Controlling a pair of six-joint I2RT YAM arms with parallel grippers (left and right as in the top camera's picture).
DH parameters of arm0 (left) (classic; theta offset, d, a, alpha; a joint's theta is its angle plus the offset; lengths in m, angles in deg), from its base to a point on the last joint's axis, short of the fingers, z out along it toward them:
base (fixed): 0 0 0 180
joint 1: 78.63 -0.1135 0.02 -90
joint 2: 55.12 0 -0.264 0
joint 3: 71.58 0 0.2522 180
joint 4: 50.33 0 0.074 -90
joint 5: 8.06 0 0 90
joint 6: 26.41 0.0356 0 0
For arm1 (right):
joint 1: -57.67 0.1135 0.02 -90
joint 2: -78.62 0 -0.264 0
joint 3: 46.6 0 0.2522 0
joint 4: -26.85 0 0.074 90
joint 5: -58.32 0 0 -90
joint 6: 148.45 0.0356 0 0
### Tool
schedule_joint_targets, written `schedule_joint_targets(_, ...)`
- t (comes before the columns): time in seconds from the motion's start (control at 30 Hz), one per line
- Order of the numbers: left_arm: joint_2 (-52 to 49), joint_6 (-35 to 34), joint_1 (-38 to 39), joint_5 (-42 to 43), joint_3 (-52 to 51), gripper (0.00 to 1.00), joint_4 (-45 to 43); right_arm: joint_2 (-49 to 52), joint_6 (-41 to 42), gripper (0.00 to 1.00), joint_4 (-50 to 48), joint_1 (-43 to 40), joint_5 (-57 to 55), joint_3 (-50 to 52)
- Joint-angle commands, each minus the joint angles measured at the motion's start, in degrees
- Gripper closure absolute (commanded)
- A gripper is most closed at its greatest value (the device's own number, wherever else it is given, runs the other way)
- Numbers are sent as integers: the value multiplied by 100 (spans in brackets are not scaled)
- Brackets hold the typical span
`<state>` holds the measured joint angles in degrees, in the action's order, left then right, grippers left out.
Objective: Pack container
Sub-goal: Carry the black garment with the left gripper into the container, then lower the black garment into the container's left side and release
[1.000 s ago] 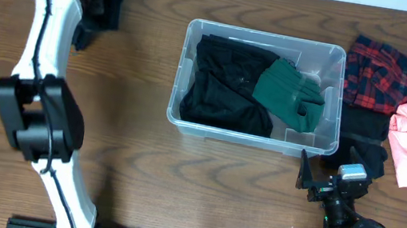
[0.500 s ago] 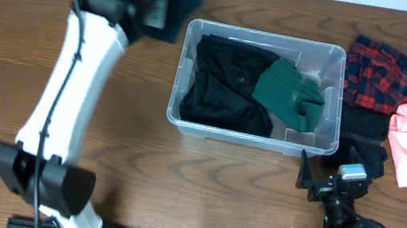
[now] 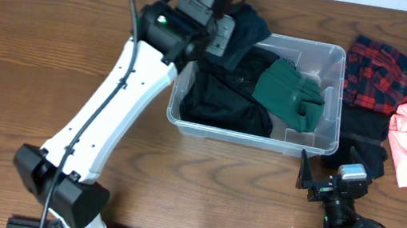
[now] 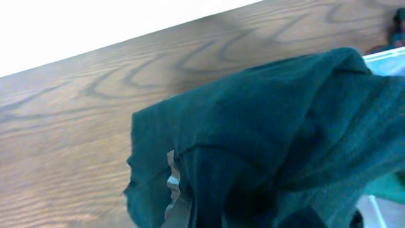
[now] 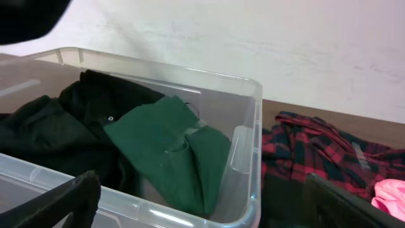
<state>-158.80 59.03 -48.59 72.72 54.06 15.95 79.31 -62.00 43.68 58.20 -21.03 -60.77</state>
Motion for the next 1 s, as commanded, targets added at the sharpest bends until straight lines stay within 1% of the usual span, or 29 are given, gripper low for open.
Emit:
schedule_joint_targets(0.0,-179,-92,98,-52,-22,94,-114,-35,-35,1,20,-48,-13,9)
schedule_joint_targets(0.47,-1099,-92,144,-31,-28,94,-162,-35,-35,1,20,-48,-13,9)
schedule_joint_targets(0.53,-1209,-92,153,83,-28,94,-162,-35,-35,1,20,-48,-13,9)
schedule_joint_targets(0.6,-1274,-92,155,378,-33,93,-166,-35,-35,1,20,-48,-13,9)
schedule_joint_targets(0.63,-1292,-92,160,566,-33,89,-173,-35,-35,1,20,-48,-13,9)
schedule_joint_targets(0.67,-1314,-92,160,739,-33,87,-190,-35,-35,1,20,-48,-13,9)
schedule_joint_targets(0.8,-1325,-92,160,922,-33,83,-249,-35,-35,1,20,-48,-13,9)
schedule_joint_targets(0.87,-1325,-92,160,925,-33,69,-247,-35,-35,1,20,-48,-13,9)
schedule_joint_targets(0.93,-1325,-94,162,927,-37,31,-240,-35,-35,1,20,-48,-13,9)
schedule_joint_targets(0.97,-1325,-94,170,927,-44,20,-238,-35,-35,1,20,-48,-13,9)
